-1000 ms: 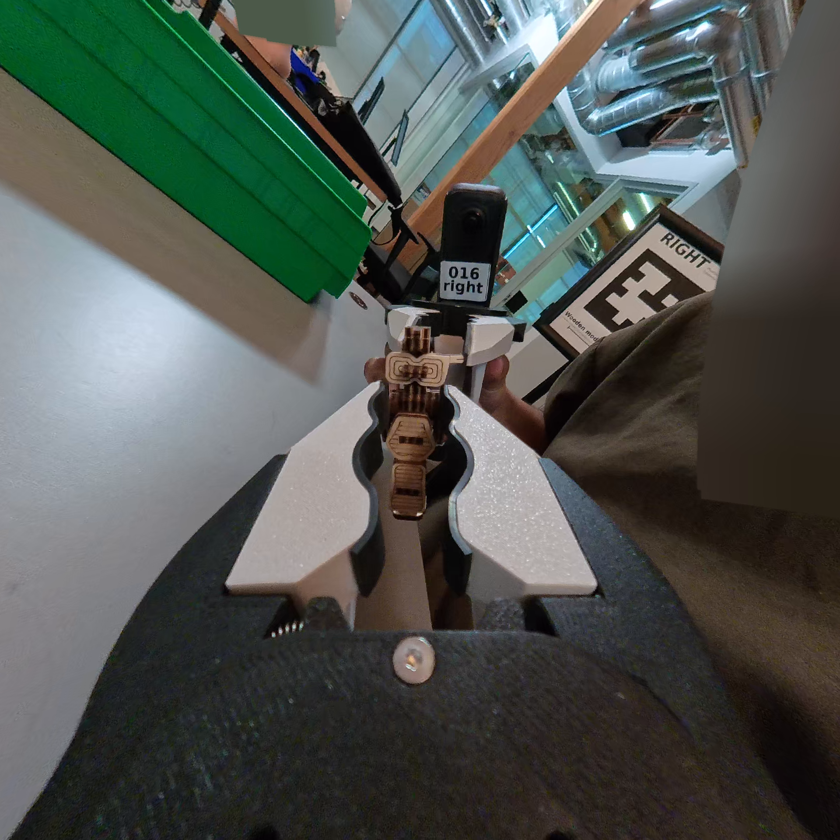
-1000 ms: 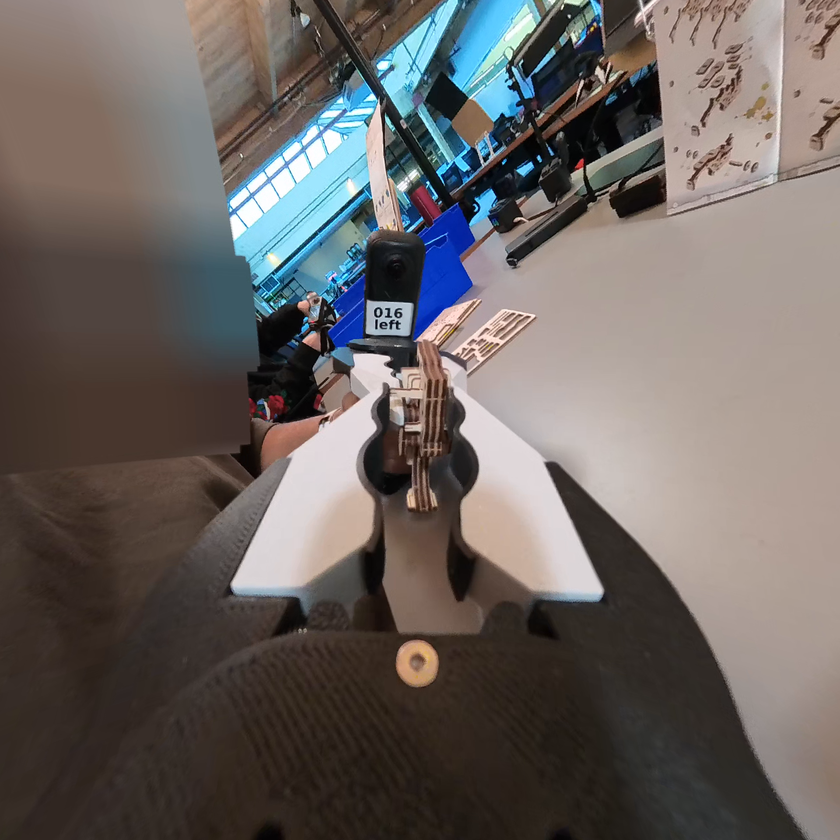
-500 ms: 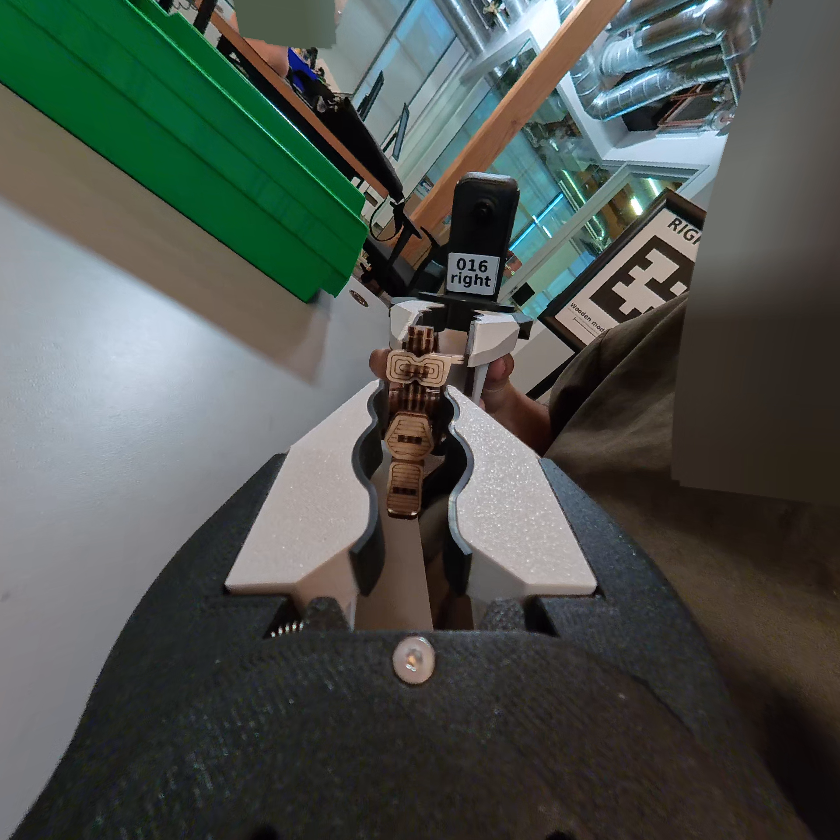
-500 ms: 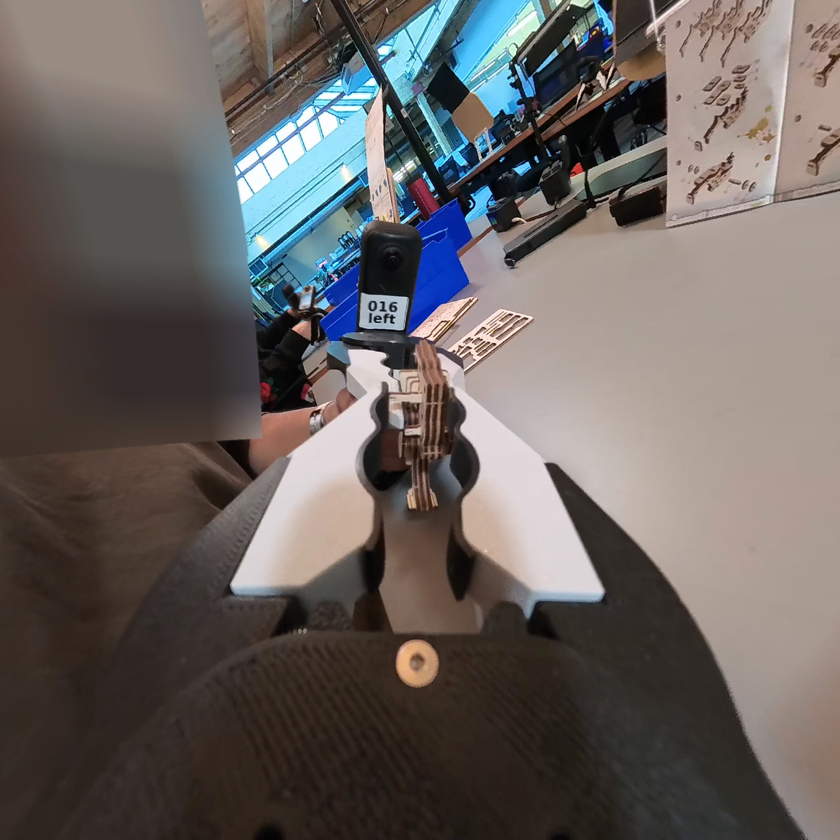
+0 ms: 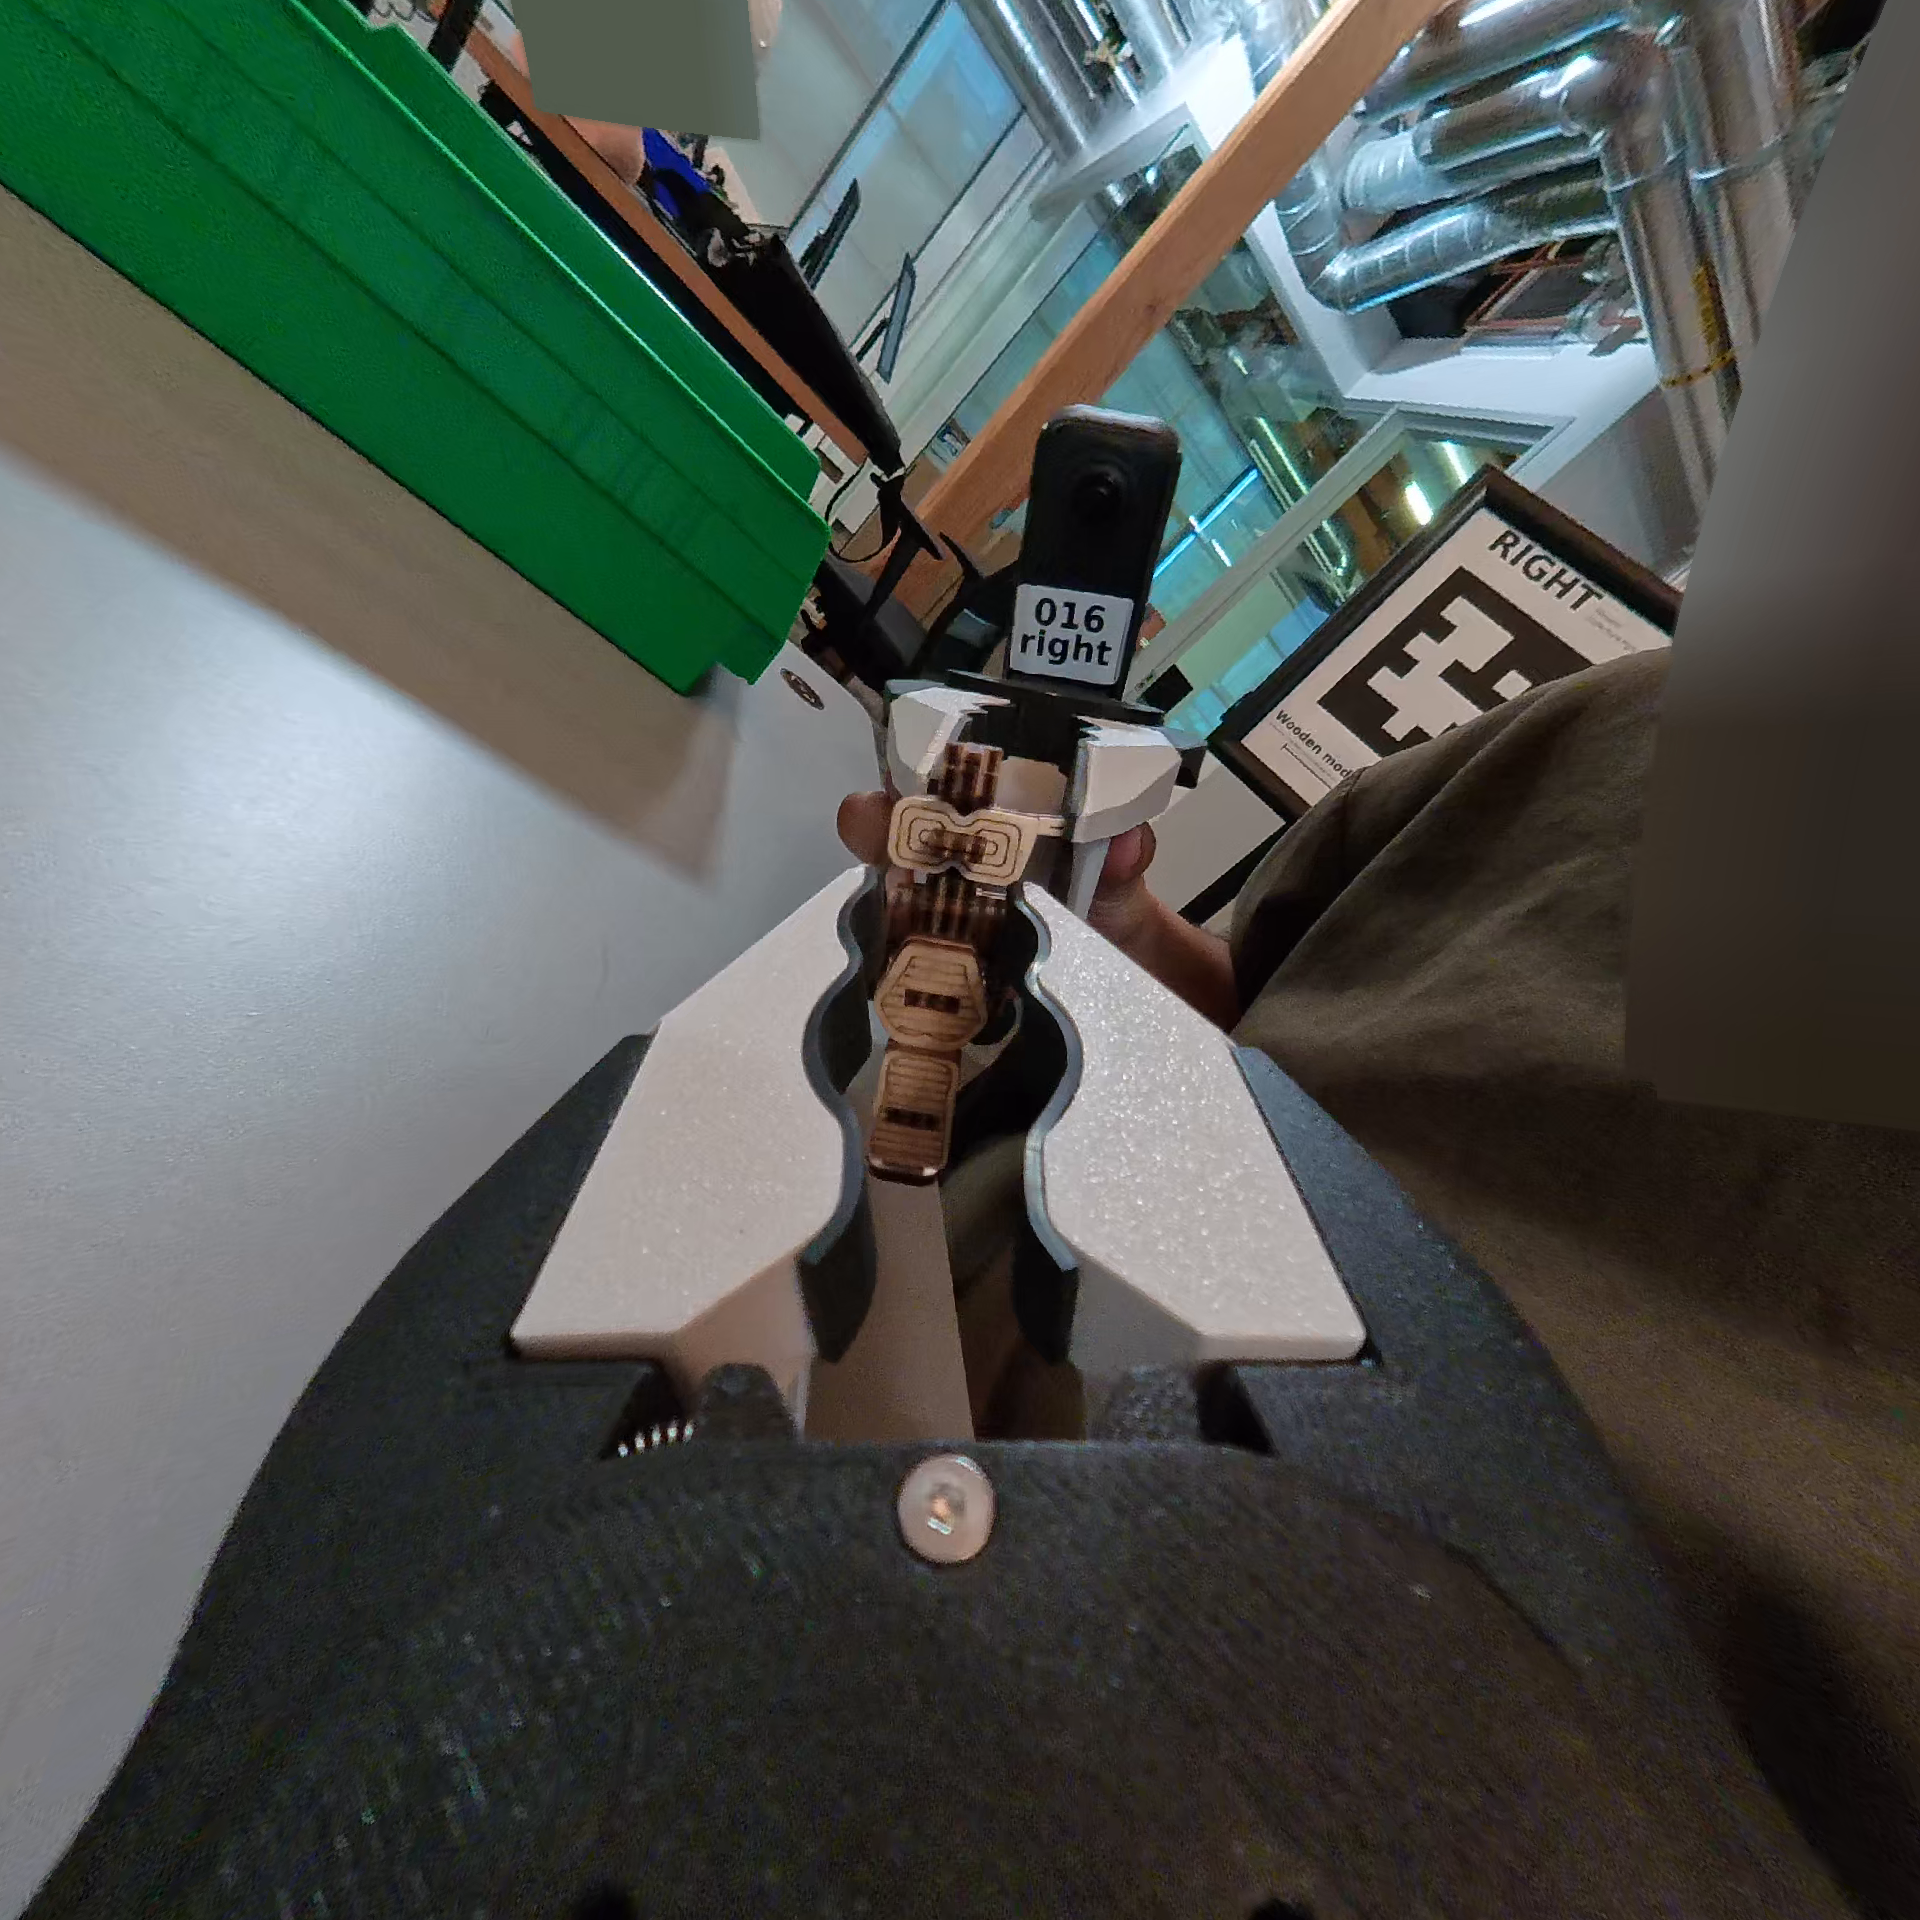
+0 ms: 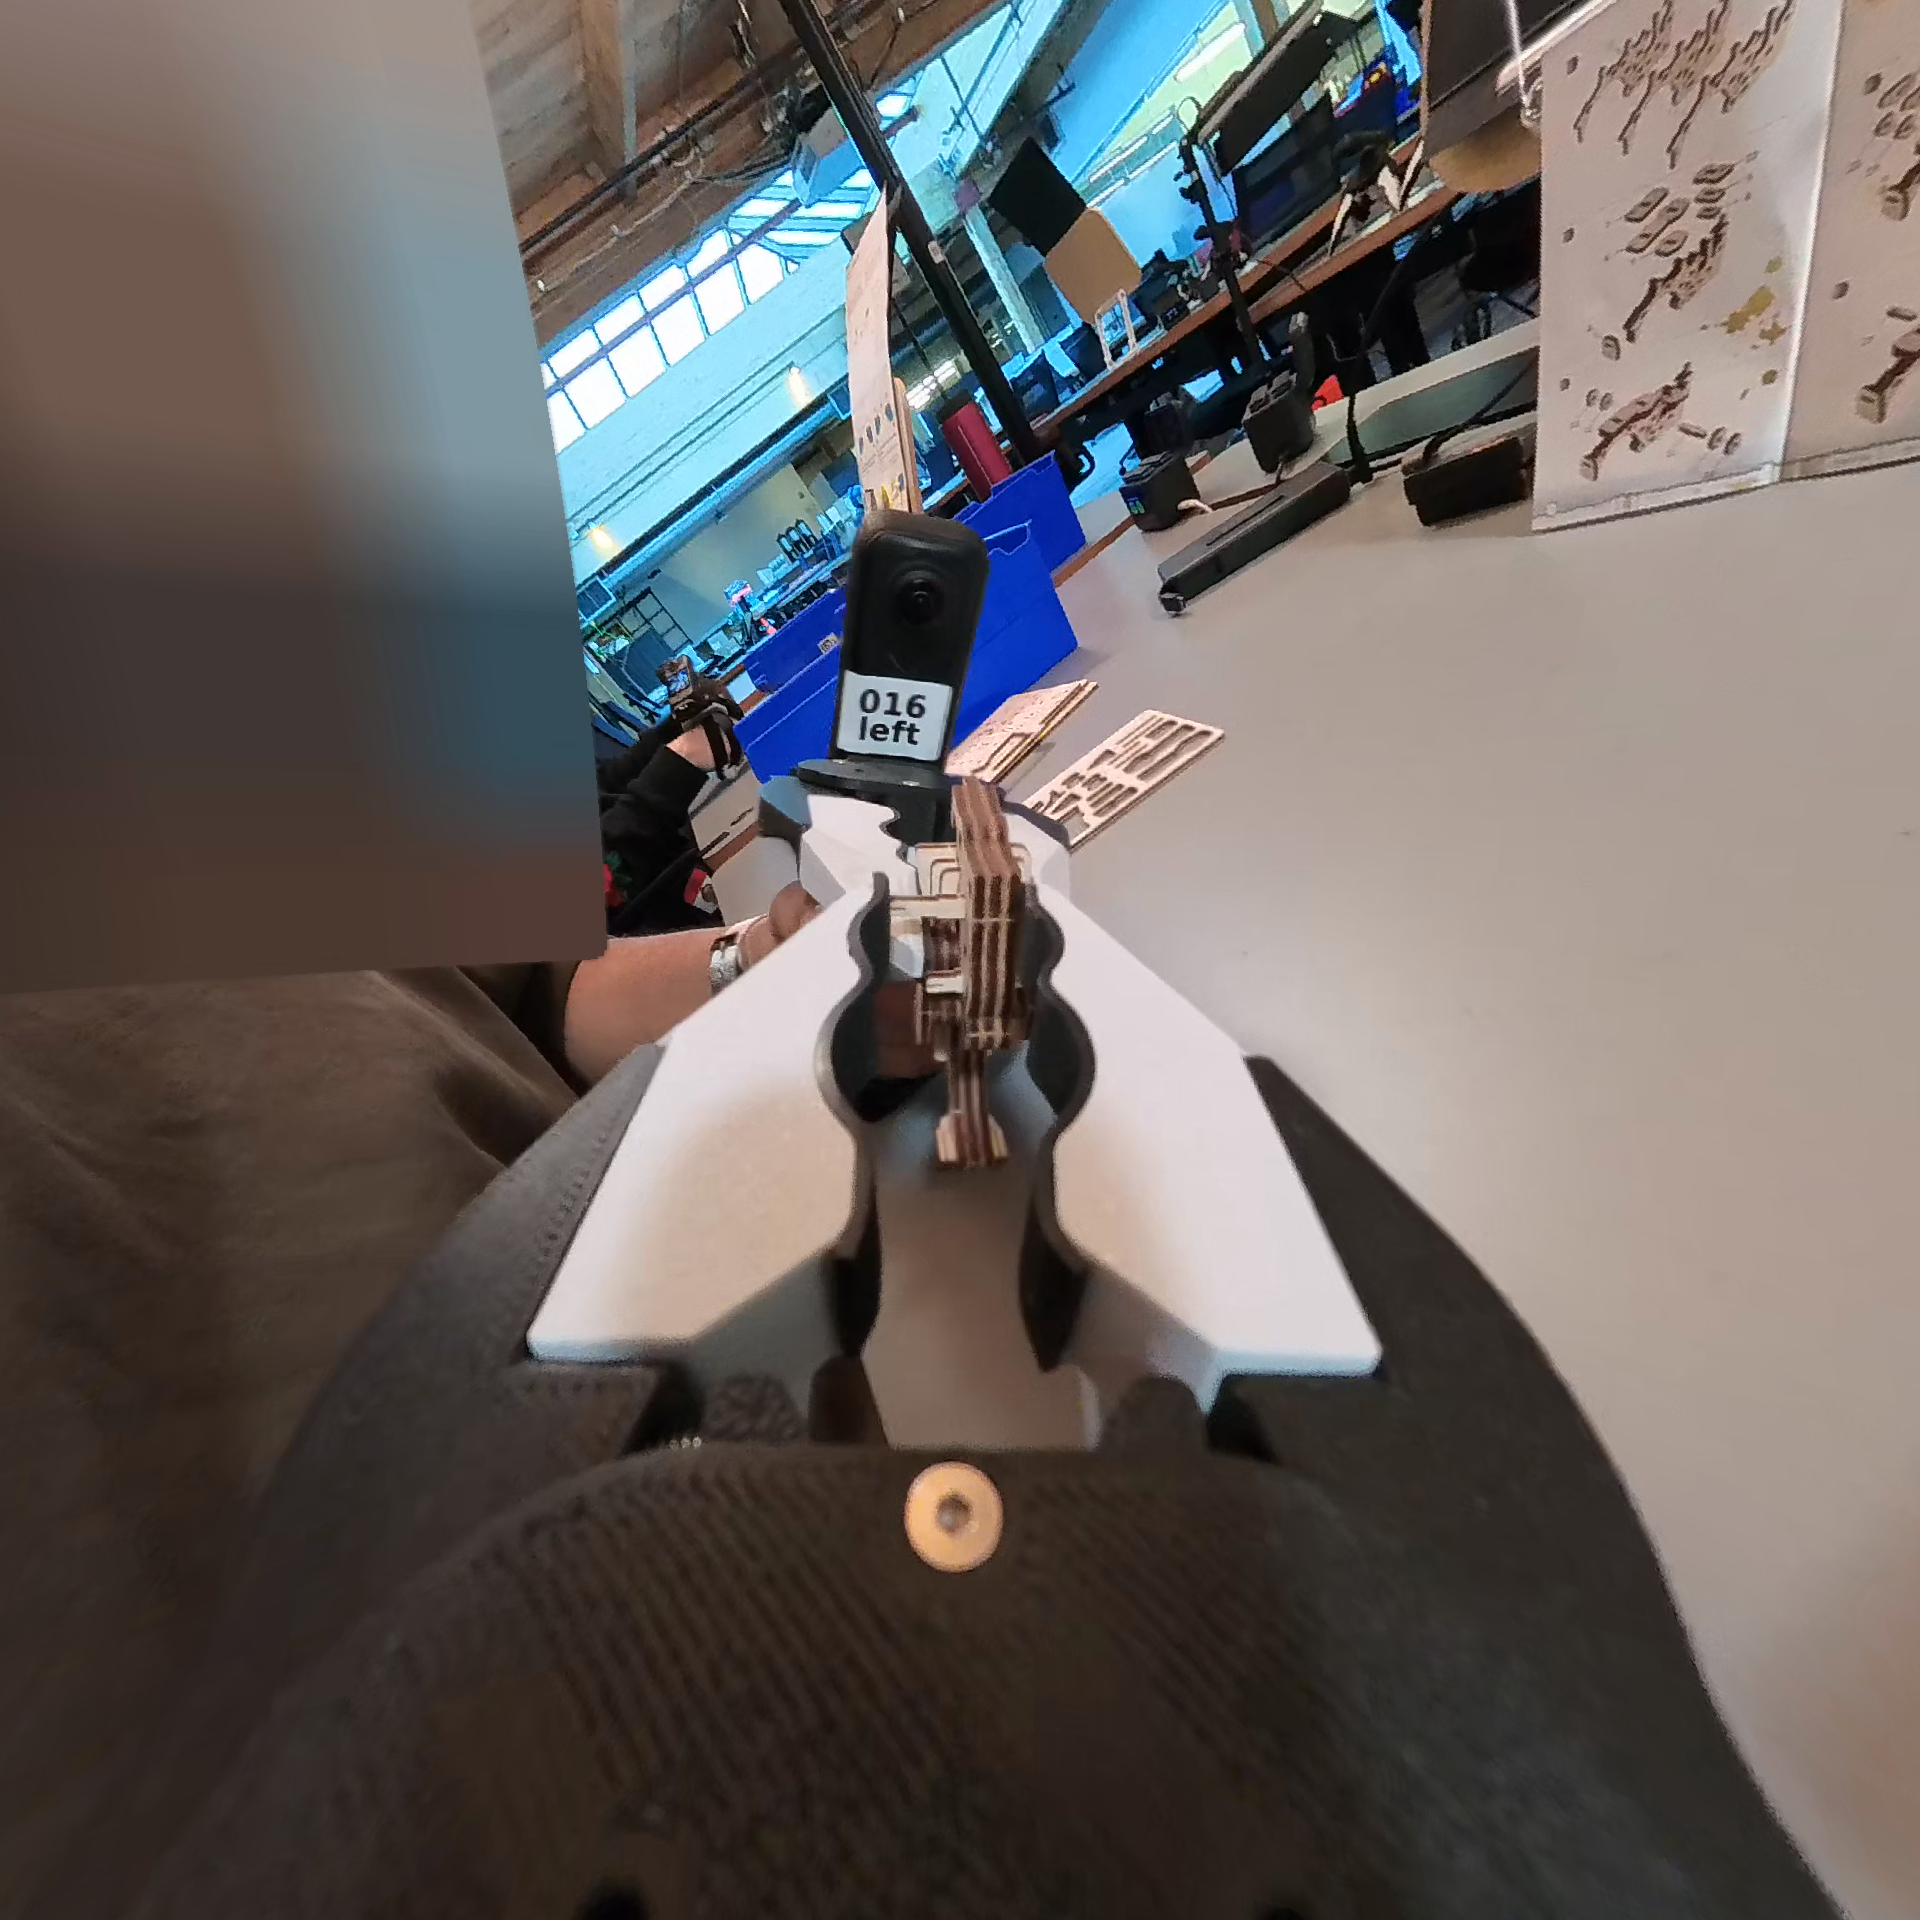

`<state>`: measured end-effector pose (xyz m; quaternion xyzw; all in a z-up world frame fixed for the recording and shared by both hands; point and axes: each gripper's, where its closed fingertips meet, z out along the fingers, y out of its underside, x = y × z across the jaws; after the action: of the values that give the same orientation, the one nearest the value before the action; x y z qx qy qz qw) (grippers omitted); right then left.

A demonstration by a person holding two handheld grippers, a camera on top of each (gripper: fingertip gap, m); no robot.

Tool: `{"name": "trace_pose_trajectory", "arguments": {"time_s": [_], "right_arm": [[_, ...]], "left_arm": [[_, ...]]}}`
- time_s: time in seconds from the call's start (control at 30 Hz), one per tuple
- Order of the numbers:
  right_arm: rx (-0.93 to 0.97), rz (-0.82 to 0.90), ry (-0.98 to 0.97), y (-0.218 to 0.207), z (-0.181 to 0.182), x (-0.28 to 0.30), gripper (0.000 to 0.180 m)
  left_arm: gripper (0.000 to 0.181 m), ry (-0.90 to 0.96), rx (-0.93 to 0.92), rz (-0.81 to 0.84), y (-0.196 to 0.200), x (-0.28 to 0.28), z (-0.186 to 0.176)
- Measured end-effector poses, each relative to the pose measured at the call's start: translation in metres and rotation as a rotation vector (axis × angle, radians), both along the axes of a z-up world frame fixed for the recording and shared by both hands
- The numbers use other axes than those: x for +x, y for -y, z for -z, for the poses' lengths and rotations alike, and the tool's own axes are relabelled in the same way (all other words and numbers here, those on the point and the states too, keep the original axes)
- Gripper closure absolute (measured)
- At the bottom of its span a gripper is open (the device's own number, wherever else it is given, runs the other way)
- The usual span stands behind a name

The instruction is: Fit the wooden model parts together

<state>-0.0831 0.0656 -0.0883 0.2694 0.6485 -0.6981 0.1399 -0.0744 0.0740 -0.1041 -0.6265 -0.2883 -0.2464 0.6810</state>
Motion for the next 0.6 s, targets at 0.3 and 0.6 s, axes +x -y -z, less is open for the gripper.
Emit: {"name": "trace_pose_trajectory", "arguments": {"time_s": [0.3, 0.6], "right_arm": [[0.022, -0.033, -0.055, -0.003, -0.003, 0.005, 0.156], [0.034, -0.084, -0.023, -0.002, 0.002, 0.008, 0.156]], "left_arm": [[0.122, -0.001, 0.026, -0.035, 0.012, -0.011, -0.005], [0.152, -0.049, 0.022, 0.020, 0.006, 0.001, -0.006]]}}
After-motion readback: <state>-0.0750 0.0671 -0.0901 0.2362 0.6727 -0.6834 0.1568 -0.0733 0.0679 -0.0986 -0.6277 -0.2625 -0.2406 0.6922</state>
